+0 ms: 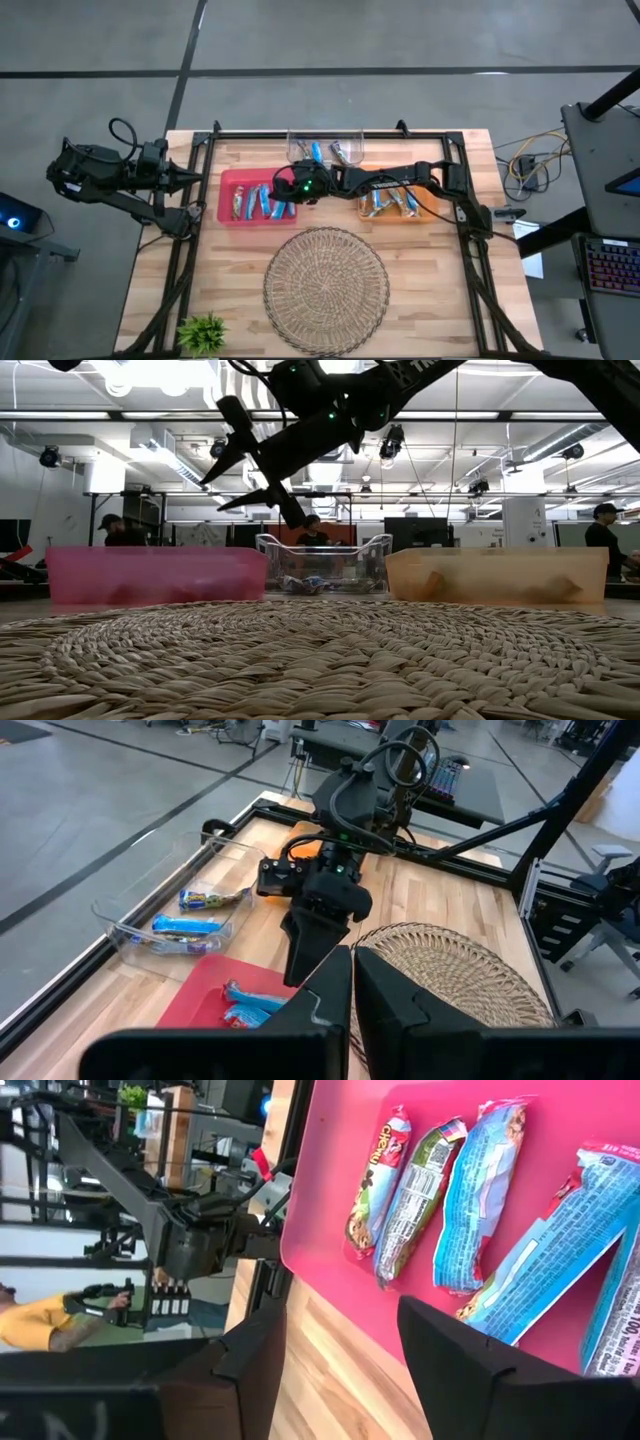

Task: Pick and place Granola Bars by type
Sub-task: Return to Home Position

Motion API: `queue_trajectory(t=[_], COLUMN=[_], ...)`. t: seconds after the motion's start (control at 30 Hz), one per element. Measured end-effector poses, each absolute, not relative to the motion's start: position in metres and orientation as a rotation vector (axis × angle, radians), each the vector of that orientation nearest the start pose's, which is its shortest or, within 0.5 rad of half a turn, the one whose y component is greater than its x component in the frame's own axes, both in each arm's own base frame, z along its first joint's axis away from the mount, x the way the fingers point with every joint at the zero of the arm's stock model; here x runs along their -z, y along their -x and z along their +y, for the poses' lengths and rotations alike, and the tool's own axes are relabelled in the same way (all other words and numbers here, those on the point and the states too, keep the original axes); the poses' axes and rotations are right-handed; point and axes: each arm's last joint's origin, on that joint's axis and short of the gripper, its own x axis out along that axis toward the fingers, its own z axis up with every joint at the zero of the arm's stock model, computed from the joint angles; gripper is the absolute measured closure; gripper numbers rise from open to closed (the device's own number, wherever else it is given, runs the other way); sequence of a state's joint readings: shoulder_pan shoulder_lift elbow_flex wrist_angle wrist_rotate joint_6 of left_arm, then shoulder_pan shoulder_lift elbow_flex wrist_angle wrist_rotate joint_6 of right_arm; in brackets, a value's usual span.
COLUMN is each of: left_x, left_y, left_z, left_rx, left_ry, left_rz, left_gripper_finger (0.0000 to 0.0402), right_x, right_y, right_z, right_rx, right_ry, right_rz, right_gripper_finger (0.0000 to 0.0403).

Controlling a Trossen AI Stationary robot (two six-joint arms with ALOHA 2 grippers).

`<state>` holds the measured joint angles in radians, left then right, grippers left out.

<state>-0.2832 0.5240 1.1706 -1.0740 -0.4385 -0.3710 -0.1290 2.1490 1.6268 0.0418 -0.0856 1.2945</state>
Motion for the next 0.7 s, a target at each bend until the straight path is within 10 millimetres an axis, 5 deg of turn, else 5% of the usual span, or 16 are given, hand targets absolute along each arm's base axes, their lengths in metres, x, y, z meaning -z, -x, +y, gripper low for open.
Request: queue_trajectory(t=[0.2, 0.53, 0.7], left_x=[-0.392, -0.392, -0.392], left_y=[-0.038, -0.038, -0.039], left_z=[0.002, 0.002, 0.002], left_rx=[-0.225, -0.225, -0.225], left_ry=[0.214, 0.213, 0.213], left_rz=[0.366, 0.366, 0.365], left_gripper_finger=[0.0401, 0.0401, 0.0401], right_x=[-0.210, -0.216, -0.236], right_y=[-0.489, -0.489, -0.485], right_z=[-0.056, -0.039, -0.033], right_rx=[0.306, 0.211, 0.152], right_ry=[-1.277, -1.177, -1.108], right_rz=[0.410, 0.450, 0.422], right_gripper_finger=[0.0249, 0.0384, 0.0394])
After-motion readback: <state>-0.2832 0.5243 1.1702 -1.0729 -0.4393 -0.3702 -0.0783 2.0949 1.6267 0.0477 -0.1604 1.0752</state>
